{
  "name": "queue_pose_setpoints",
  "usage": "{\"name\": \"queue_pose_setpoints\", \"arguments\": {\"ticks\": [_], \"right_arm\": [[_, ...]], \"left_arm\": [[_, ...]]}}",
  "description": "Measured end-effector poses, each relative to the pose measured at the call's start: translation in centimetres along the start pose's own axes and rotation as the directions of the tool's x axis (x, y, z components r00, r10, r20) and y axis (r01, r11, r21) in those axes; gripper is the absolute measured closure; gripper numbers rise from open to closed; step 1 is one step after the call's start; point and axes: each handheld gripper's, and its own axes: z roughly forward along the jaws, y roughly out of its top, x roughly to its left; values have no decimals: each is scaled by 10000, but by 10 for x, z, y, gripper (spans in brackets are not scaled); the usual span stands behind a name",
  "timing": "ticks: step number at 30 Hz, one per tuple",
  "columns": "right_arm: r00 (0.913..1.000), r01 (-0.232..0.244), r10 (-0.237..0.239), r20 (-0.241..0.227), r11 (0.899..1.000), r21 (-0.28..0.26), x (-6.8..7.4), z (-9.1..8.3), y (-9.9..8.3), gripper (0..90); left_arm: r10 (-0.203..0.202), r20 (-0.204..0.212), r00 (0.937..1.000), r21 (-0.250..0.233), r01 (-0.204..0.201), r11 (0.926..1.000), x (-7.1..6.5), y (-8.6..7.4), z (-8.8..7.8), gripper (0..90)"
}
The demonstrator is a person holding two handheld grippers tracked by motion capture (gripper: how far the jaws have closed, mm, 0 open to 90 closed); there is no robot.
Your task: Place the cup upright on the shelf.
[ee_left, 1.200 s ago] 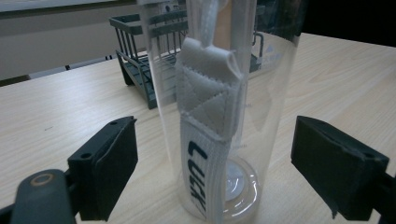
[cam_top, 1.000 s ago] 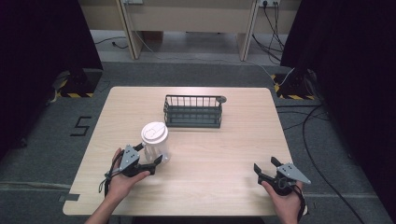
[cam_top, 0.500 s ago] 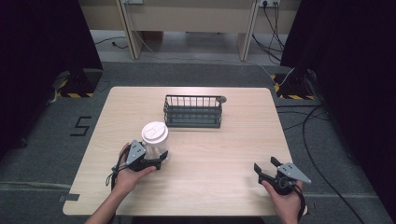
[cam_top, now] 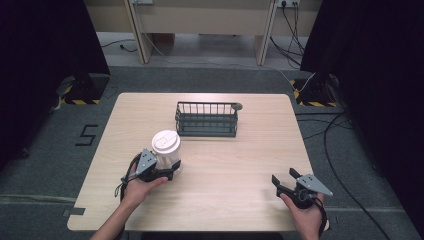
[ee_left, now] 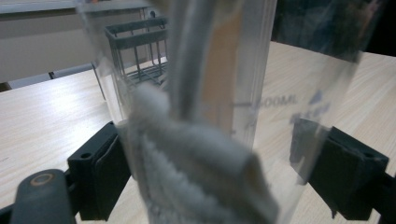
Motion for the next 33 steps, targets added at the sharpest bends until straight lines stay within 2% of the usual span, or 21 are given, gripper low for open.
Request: {"name": "queue_pose_setpoints", "arguments": {"ticks": [14, 18, 33], "right_arm": [[9999, -130, 130, -34, 9999, 61, 0, 0, 0, 253], [9999, -110, 110, -47, 9999, 51, -1, 1, 0, 254], [9998, -196, 196, -31, 9998, 41, -1, 0, 0, 256]], "left_arm": [[-235, 107, 9997, -111, 237, 9997, 2, -2, -1, 173], [-484, 20, 9988, -131, 484, 9987, 2, 0, -1, 174], [-97, 30, 9999, -107, 97, 9999, -3, 14, -4, 173]]}}
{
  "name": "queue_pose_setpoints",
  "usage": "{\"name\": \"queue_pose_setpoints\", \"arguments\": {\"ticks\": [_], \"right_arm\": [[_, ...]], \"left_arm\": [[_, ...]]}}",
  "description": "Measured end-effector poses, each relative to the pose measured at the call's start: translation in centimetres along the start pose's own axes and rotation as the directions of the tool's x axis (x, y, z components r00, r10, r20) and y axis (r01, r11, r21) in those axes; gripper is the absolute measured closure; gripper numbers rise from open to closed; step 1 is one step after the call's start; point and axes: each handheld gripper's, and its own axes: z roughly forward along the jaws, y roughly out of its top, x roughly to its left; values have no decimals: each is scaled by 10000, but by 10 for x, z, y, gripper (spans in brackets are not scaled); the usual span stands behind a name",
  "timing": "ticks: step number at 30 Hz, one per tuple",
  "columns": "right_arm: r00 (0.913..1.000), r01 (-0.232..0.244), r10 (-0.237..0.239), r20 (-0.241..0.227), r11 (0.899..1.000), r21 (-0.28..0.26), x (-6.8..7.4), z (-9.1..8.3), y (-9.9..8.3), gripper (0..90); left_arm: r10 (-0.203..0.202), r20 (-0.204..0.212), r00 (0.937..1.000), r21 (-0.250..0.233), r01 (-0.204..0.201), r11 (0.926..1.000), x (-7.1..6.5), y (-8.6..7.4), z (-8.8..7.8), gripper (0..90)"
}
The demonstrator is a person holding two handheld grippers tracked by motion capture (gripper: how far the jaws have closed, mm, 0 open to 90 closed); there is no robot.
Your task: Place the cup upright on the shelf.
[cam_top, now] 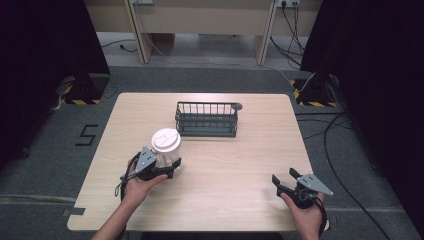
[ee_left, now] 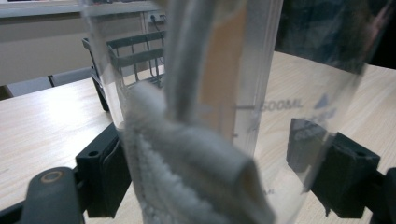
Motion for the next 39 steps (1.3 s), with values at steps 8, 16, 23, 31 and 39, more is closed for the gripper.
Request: {"name": "queue_pose_setpoints", "arguments": {"ticks": [8, 16, 23, 31, 39], "right_arm": [[10000, -15, 15, 6, 10000, -5, 0, 0, 0, 259], [10000, -20, 20, -9, 10000, -7, 0, 0, 0, 260], [10000, -26, 26, -16, 10000, -6, 0, 0, 0, 260], [10000, -46, 46, -33, 10000, 28, 0, 0, 0, 262], [10000, -52, 52, -49, 10000, 32, 0, 0, 0, 263]], "left_arm": [[18, -81, 10000, 7, -18, 10000, 1, 7, 0, 173], [228, -76, 9997, 237, -226, 9995, 1, 10, 4, 174], [254, -54, 9997, 164, -253, 9995, -1, 17, 8, 173], [208, -4, 9998, 38, -208, 9998, 1, 31, 13, 174], [299, 49, 9995, 6, -299, 9996, 1, 38, 19, 174]]}}
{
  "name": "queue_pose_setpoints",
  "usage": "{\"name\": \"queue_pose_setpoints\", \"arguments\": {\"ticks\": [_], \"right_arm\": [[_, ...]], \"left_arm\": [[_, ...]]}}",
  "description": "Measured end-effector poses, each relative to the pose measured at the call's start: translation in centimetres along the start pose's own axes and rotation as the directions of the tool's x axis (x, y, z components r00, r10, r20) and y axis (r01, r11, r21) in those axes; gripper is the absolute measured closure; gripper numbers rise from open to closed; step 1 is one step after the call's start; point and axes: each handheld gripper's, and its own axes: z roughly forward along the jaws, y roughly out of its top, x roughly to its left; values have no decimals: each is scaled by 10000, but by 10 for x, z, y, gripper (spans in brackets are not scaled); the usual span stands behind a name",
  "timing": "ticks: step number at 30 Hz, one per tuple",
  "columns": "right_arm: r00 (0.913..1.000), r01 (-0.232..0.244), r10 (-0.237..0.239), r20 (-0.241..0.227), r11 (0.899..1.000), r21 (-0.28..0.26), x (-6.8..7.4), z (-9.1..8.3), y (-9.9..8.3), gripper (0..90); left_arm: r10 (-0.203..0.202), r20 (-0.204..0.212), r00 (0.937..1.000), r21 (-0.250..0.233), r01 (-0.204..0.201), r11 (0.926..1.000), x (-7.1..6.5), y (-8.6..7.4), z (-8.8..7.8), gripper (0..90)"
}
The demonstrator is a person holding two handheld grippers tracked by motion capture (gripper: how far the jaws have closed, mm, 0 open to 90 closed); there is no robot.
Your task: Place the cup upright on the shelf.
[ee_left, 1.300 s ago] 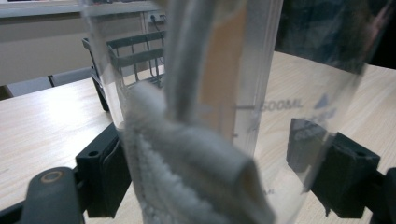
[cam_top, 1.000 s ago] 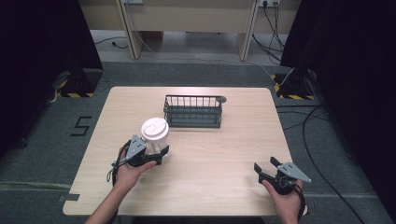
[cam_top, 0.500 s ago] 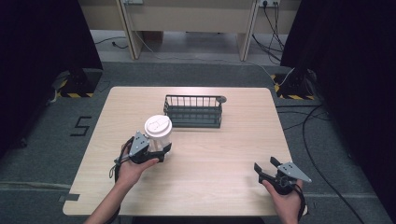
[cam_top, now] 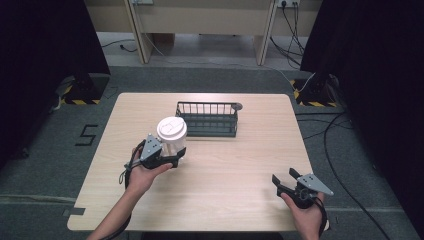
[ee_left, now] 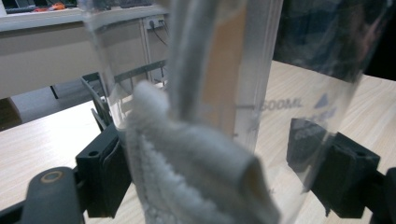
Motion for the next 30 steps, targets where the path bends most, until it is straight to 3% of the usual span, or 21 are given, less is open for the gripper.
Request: {"name": "queue_pose_setpoints", "arguments": {"ticks": [30], "right_arm": [[10000, -19, 19, -40, 10000, 43, -1, 0, 0, 268]], "left_arm": [[110, -99, 9999, -257, -113, 9996, 8, 31, 17, 174]]}}
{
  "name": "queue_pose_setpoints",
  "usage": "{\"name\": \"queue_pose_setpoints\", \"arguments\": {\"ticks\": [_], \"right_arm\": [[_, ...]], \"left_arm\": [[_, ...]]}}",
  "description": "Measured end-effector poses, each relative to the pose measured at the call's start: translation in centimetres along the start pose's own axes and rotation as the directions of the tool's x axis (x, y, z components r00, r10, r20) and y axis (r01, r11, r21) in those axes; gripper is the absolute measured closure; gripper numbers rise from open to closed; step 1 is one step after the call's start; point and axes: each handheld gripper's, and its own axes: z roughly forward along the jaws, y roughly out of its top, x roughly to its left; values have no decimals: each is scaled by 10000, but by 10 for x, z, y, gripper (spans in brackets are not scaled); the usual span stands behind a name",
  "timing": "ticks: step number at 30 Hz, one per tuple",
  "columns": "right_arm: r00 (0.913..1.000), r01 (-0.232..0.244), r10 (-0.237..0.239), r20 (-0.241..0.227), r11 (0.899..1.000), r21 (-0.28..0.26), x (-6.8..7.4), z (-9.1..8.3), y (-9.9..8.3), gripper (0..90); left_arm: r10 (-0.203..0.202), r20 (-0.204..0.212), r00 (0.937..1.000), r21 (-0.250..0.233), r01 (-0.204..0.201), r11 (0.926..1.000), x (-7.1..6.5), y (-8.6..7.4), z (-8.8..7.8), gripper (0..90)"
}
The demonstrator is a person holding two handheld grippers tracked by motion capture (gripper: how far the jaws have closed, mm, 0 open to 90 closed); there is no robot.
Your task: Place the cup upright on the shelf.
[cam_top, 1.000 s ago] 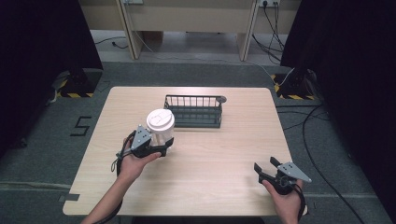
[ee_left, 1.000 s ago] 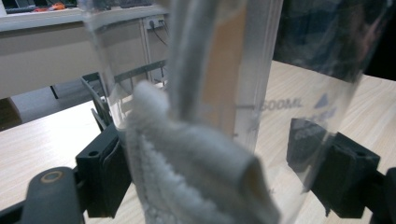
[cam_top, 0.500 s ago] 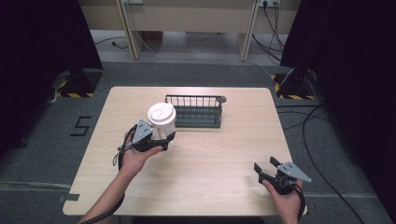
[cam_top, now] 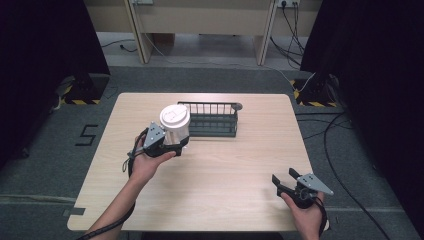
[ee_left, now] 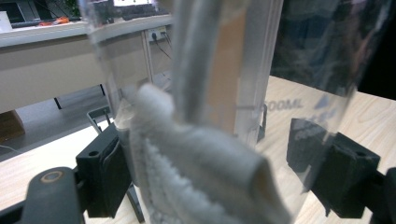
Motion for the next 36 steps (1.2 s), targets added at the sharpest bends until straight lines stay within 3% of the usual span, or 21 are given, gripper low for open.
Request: {"name": "queue_pose_setpoints", "arguments": {"ticks": [23, 36], "right_arm": [[9999, 112, -112, 5, 9999, -44, 0, 0, 0, 274], [10000, -79, 79, -17, 10000, -2, -1, 0, 0, 275]], "left_arm": [[-53, 69, 10000, -209, 55, 9998, 1, 20, 14, 174], [-84, 84, 9999, -236, 86, 9997, 1, 26, 25, 174]]}}
